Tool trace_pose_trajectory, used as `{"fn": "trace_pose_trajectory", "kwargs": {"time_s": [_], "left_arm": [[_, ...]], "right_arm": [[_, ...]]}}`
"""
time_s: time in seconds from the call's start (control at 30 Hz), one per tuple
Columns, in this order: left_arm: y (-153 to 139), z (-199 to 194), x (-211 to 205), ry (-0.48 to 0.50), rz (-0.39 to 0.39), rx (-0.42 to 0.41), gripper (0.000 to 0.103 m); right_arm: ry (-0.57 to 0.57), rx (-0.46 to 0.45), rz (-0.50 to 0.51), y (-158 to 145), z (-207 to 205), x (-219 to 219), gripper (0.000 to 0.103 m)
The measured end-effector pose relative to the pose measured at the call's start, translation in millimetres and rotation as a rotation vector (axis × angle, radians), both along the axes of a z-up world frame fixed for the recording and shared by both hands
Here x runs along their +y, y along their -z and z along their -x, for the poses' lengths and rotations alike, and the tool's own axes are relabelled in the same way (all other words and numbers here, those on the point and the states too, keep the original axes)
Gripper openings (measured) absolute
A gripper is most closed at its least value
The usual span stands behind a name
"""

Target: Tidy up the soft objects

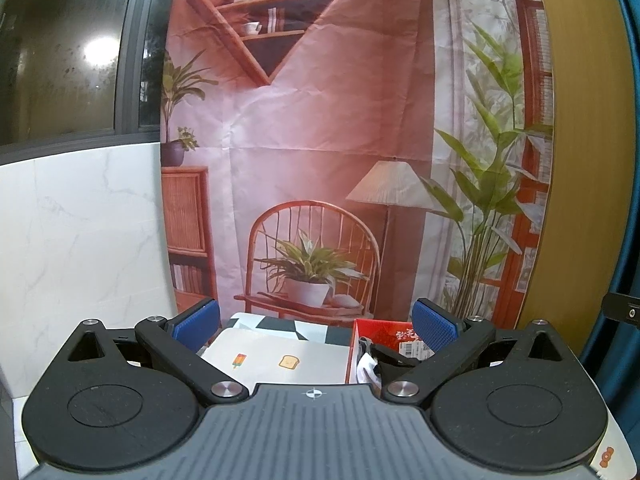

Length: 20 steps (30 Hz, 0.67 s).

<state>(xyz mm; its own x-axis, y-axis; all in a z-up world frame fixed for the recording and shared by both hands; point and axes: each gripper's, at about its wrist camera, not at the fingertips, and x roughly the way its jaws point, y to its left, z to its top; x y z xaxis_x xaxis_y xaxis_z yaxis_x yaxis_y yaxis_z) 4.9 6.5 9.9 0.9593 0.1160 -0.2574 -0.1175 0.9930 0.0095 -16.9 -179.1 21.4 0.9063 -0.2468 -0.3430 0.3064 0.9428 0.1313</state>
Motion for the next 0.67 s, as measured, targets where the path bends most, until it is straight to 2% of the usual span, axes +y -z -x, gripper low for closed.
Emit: {"fn": "trace_pose_trajectory", "kwargs": {"time_s": [0.67], "left_arm": [[2.5, 4.9, -2.5, 0.001, 0.005, -0.008, 0.103]], "right_arm": [[-0.001, 0.005, -0.001, 0.8, -0.8, -0.4, 0.103]]}}
